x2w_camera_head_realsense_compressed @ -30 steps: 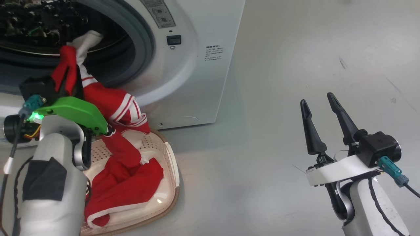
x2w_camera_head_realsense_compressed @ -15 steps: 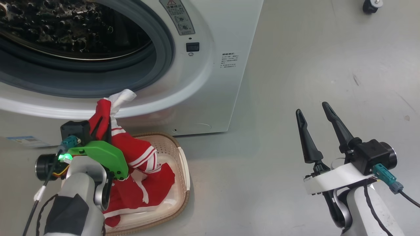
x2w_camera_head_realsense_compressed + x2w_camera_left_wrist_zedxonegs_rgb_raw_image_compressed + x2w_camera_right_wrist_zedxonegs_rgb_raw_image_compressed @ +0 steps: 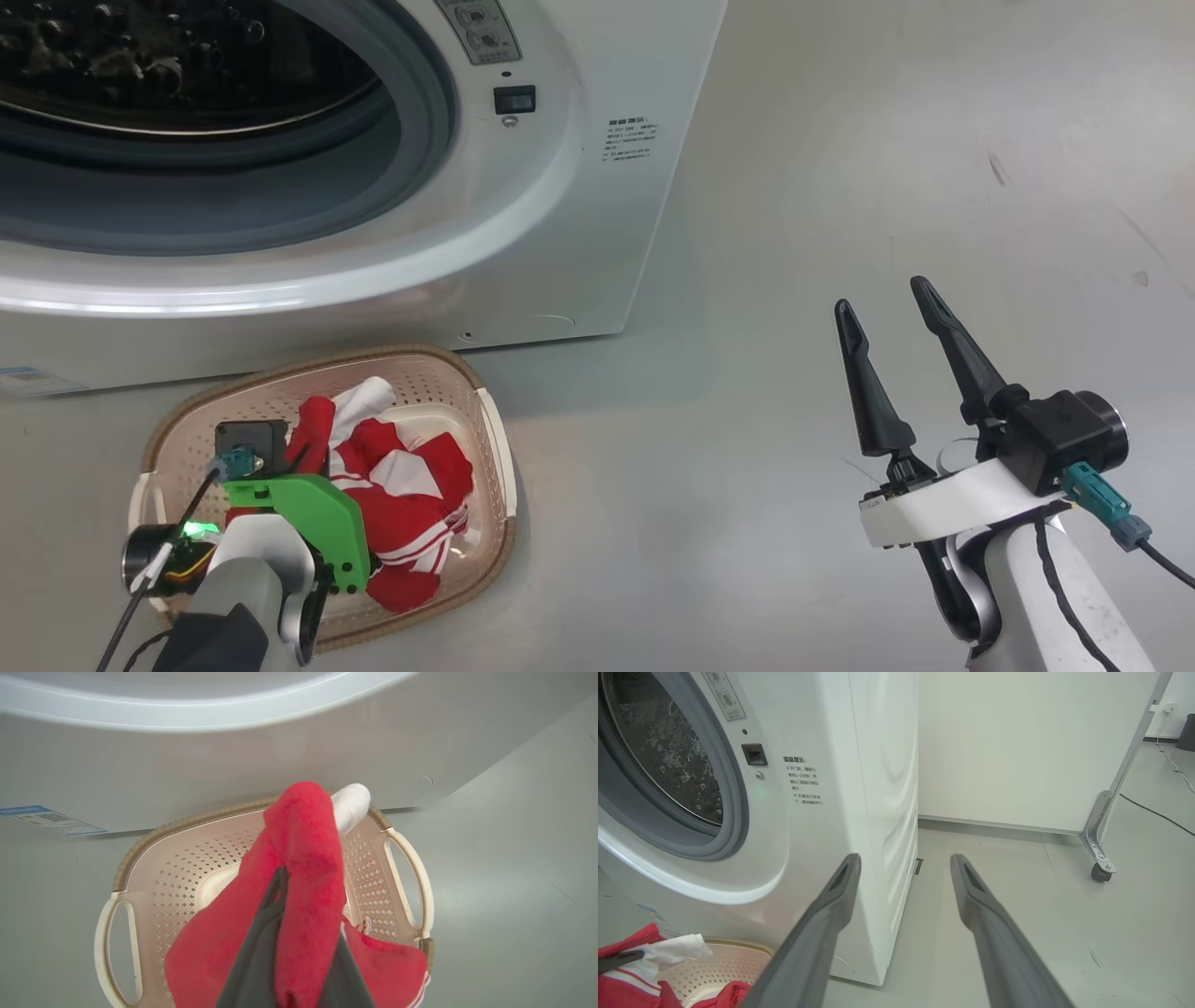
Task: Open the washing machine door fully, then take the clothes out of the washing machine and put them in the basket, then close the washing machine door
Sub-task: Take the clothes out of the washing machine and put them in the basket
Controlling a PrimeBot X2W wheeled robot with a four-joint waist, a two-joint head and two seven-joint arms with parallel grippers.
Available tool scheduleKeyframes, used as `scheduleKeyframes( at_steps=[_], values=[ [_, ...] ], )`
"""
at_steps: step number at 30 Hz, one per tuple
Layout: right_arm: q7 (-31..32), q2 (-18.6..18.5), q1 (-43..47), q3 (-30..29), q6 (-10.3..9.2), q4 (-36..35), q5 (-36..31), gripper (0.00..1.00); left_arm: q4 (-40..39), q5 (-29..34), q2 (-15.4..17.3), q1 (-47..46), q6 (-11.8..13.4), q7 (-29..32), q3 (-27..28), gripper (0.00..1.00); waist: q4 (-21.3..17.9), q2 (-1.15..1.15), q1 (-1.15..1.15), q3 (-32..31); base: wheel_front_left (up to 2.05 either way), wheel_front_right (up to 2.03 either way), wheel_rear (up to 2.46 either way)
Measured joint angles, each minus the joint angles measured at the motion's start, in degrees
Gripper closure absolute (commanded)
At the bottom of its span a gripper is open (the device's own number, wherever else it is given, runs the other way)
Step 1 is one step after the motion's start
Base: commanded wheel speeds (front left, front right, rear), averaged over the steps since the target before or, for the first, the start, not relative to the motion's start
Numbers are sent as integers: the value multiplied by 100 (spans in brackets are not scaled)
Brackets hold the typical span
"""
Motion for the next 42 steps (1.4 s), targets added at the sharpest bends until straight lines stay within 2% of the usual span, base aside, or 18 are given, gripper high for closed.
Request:
scheduleKeyframes(
  at_steps=[11, 18, 31, 32, 33, 34, 35, 36, 42],
  values=[
    [0, -20, -203, -8, 31, -148, 0, 0, 483, 63, 24, -400, 103, 180, 56, 100, -250, 0, 0, 607, 0, 0, 0],
    [0, -16, -367, -10, 35, -210, 0, 0, 697, 63, 188, -770, 152, 167, 188, 100, -424, 0, 0, 977, 0, 0, 0],
    [0, 12, -548, -52, 38, -231, 1, 0, 1335, 35, 246, -1061, 204, 42, 343, 100, -742, 0, 0, 1424, 0, 0, 0],
    [0, 14, -563, -56, 38, -231, 1, 0, 1370, 34, 241, -1065, 204, 41, 344, 96, -750, 0, 0, 1435, 0, 0, 0],
    [0, 18, -566, -57, 38, -231, 1, 0, 1411, 34, 236, -1077, 204, 41, 344, 82, -756, 0, 0, 1442, 0, 0, 0],
    [0, 22, -566, -57, 38, -231, 1, 0, 1462, 34, 233, -1100, 204, 42, 344, 59, -758, 0, 0, 1446, 0, 0, 0],
    [0, 26, -567, -57, 38, -230, 1, 0, 1510, 34, 227, -1126, 204, 42, 343, 4, -758, 0, 0, 1448, 0, 0, 0],
    [0, 31, -570, -57, 38, -226, 1, 0, 1540, 34, 222, -1148, 204, 42, 343, 0, -757, 0, 0, 1448, 0, 0, 0],
    [0, 41, -609, -80, 38, -202, 1, 0, 1691, 34, 201, -1274, 204, -93, 328, 0, -732, 0, 0, 1419, 0, 0, 0]
  ],
)
